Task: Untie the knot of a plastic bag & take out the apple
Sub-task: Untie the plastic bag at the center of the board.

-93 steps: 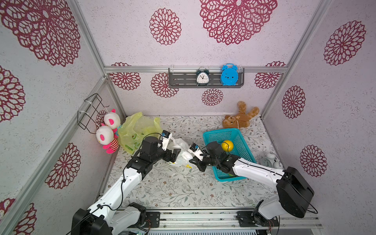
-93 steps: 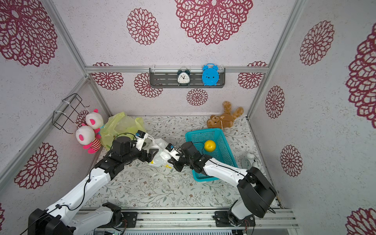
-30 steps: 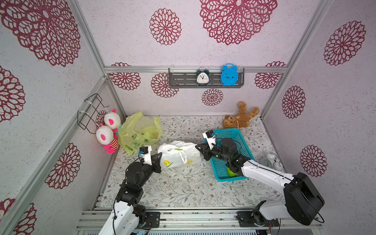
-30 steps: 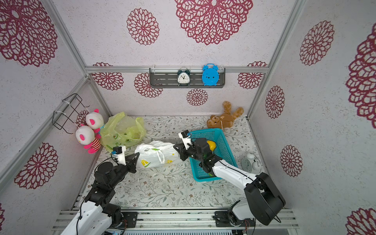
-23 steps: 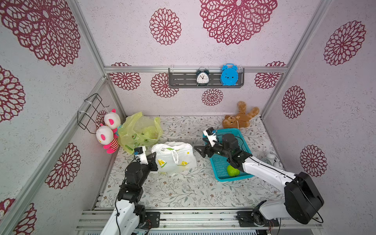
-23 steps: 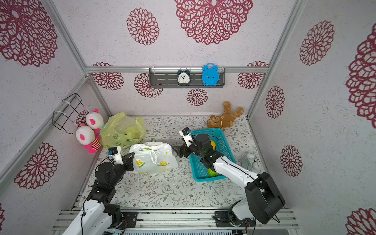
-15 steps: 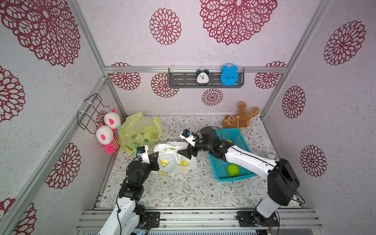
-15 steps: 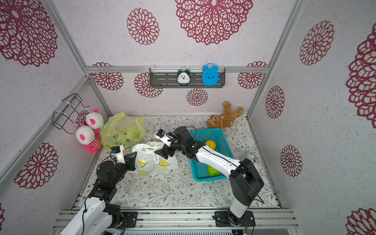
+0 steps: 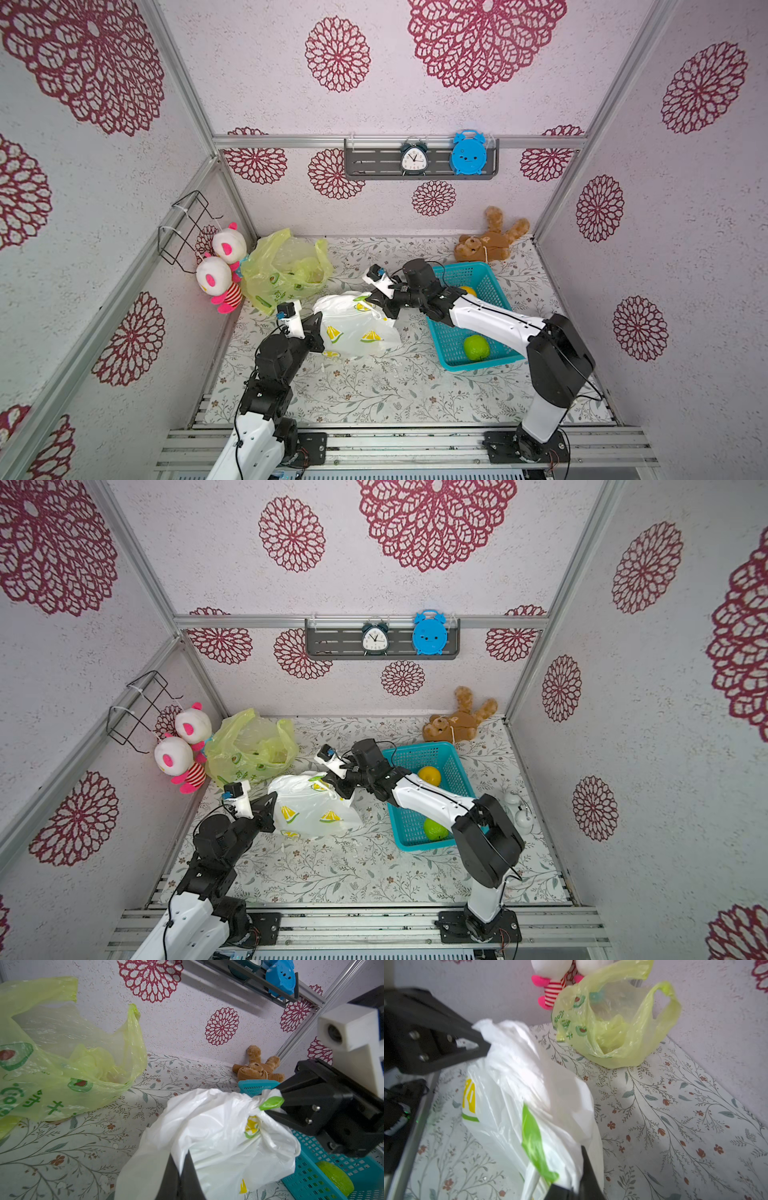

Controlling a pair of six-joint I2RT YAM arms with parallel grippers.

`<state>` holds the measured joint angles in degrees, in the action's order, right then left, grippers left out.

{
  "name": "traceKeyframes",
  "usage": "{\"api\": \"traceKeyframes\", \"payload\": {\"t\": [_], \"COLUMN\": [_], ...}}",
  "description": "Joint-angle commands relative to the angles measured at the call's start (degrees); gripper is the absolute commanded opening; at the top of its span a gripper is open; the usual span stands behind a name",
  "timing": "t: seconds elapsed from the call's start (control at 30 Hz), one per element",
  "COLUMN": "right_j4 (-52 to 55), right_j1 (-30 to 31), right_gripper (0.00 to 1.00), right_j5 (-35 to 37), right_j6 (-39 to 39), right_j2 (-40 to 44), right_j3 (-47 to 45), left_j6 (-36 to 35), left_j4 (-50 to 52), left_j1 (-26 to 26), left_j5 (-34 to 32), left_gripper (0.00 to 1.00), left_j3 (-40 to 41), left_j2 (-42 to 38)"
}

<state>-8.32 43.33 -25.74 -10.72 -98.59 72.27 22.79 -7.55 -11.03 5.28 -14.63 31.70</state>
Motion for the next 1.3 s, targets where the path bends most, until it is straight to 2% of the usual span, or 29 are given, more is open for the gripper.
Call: {"api": "traceKeyframes", "payload": {"t": [0.0, 0.03, 0.1, 0.13, 0.2, 0.23, 0.3, 0.4, 0.47, 0.57, 0.63, 0.73, 0.8, 0.87, 1.0, 1.13, 1.17, 1.2, 1.27], "right_j4": [-16.2, -18.4, -19.7, -19.6, -19.6, -19.2, -14.9, -6.5, -2.0, 3.6, 5.2, 6.5, 6.7, 6.9, 6.7, 6.1, 6.1, 6.0, 6.1], "right_j1": [-7.5, -8.3, -8.4, -8.0, -7.4, -7.1, -6.9, -6.9, -6.9, -6.9, -7.0, -7.1, -7.2, -7.3, -7.5, -7.6, -7.6, -7.6, -7.6], "right_gripper": [0.06, 0.06, 0.07, 0.07, 0.07, 0.07, 0.07, 0.07, 0.07, 0.07, 0.07, 0.07, 0.07, 0.07, 0.07, 0.07, 0.07, 0.07, 0.07], "right_j5": [0.9, 0.2, -3.0, -4.6, -8.3, -9.1, -10.3, -13.2, -14.4, -15.6, -15.3, -15.3, -14.5, -13.4, -12.1, -10.9, -10.6, -10.6, -10.6], "right_j6": [14.2, 16.1, 16.1, 15.9, 13.9, 12.6, 9.4, 3.6, 0.3, -3.4, -4.4, -5.7, -6.0, -5.9, -5.9, -5.6, -5.5, -5.4, -5.2], "right_j2": [5.5, 6.0, 6.5, 6.7, 7.0, 7.2, 7.2, 6.9, 6.9, 6.6, 6.7, 7.4, 8.0, 8.3, 9.0, 9.6, 9.6, 9.5, 9.2], "right_j3": [-5.3, -6.9, -8.3, -8.5, -8.7, -8.7, -6.8, -2.8, -1.0, 1.7, 2.4, 2.5, 2.2, 1.9, 0.8, -0.2, -0.3, -0.4, -0.3], "left_j6": [3.5, 5.0, 5.7, 4.9, 2.2, 0.3, -4.1, -6.5, -12.0, -21.4, -27.2, -32.2, -33.3, -33.8, -32.6, -33.0, -33.3, -32.2, -29.8], "left_j4": [1.7, 0.9, -1.4, -2.0, -0.9, 1.0, 4.7, 4.1, 5.8, 13.4, 23.7, 32.4, 32.8, 33.2, 28.1, 29.8, 31.4, 31.3, 27.7], "left_j1": [0.8, 0.8, 0.8, 0.7, 0.7, 0.7, 0.5, 0.4, -0.2, -0.9, -1.2, -1.6, -1.5, -1.5, -1.5, -1.4, -1.4, -1.4, -1.3], "left_j5": [-10.5, -11.2, -8.5, -5.3, 0.5, 3.2, 7.5, 10.4, 13.7, 16.6, 22.6, 26.2, 26.2, 28.3, 33.5, 36.4, 37.2, 36.9, 37.3], "left_gripper": [0.00, 0.01, 0.15, 0.31, 0.71, 0.83, 0.97, 0.97, 0.97, 0.97, 0.97, 0.97, 0.99, 0.91, 0.87, 0.77, 0.78, 0.84, 0.87], "left_j3": [2.4, 3.3, 4.2, 3.6, 0.4, -2.7, -9.7, -17.2, -23.1, -32.7, -40.4, -46.9, -47.4, -47.2, -43.7, -43.9, -44.5, -44.4, -42.8], "left_j2": [-3.3, -4.1, -4.8, -4.5, -3.4, -2.4, 0.0, 6.2, 11.5, 20.8, 27.9, 35.9, 38.7, 39.5, 38.2, 39.2, 39.4, 39.2, 37.8]}}
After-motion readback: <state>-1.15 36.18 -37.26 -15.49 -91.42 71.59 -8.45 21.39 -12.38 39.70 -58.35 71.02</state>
